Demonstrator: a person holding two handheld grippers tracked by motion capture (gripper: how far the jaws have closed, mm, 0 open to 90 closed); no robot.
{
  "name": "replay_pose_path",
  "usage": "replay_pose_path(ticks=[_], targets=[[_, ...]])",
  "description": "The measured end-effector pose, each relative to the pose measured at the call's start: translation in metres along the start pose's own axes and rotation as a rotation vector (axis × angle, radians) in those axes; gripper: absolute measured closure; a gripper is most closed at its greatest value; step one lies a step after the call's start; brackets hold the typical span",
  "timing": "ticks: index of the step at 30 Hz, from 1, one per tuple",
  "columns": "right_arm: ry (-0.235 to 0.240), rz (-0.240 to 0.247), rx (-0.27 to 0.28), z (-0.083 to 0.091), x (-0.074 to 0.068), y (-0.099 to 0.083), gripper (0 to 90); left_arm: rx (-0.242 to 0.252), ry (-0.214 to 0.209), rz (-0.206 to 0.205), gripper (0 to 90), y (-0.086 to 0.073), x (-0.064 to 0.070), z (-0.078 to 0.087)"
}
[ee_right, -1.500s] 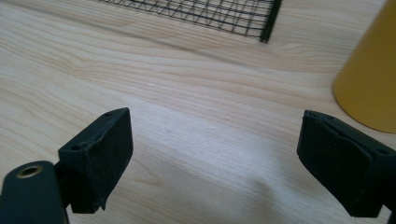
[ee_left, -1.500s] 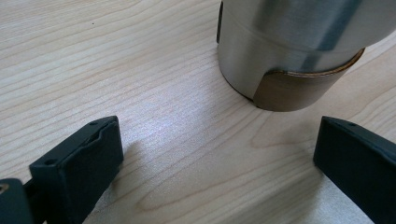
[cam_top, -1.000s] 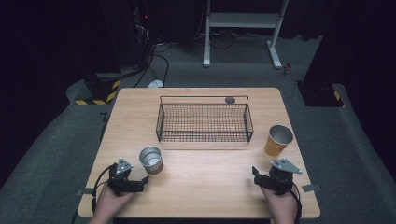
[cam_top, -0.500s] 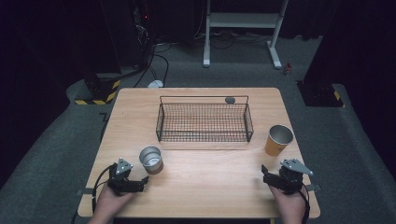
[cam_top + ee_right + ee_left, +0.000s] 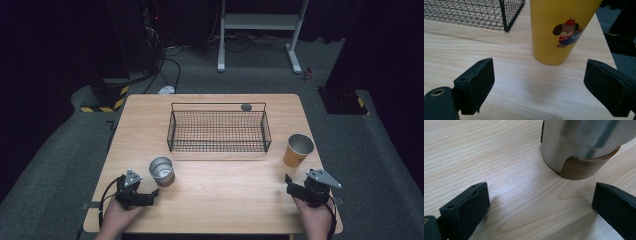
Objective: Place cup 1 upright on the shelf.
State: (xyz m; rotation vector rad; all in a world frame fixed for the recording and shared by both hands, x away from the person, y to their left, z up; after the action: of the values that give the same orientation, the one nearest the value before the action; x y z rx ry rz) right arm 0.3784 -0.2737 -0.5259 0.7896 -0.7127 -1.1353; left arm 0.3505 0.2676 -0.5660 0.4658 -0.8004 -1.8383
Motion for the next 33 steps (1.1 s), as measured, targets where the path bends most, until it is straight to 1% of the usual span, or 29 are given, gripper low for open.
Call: replay_pose_path(ticks=[9, 12, 18, 26, 29, 33], targets=[[-0.010, -0.013, -0.012, -0.005, 0.005, 0.004, 9.1, -0.002, -0.002, 0.000, 1.2, 0.000, 0.000, 0.000], [-0.013, -0.004, -0.008, -0.007, 0.007, 0.009, 9.1, -0.002, -0.001, 0.001, 1.2, 0.000, 0.000, 0.000], [-0.014, -0.007, 0.003, -0.009, 0.011, 0.017, 9.1, -0.003, -0.001, 0.001, 1.2, 0.000, 0.000, 0.000], [-0.030, -0.004, 0.019, -0.016, 0.018, 0.026, 9.1, -0.001, 0.000, 0.002, 1.2, 0.000, 0.000, 0.000], [-0.023, -0.008, 0.016, -0.018, 0.019, 0.028, 9.1, -0.001, 0.000, 0.001, 1.2, 0.000, 0.000, 0.000], [-0.005, -0.035, 0.008, -0.022, 0.020, 0.031, 9.1, -0.001, 0.000, 0.002, 1.2, 0.000, 0.000, 0.000]])
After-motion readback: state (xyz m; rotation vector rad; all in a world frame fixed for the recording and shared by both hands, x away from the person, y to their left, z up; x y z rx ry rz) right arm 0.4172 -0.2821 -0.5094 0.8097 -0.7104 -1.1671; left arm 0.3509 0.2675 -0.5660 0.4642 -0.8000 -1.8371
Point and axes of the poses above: each handheld gripper's, and its own axes: z roughly backward along the jaws, y roughly out of its top, x roughly to its right, the point moved 5 cm from there along -z, roughly forward along the jaws, and after that the axes turned 4 degrees about z, right-handed, at the moved point
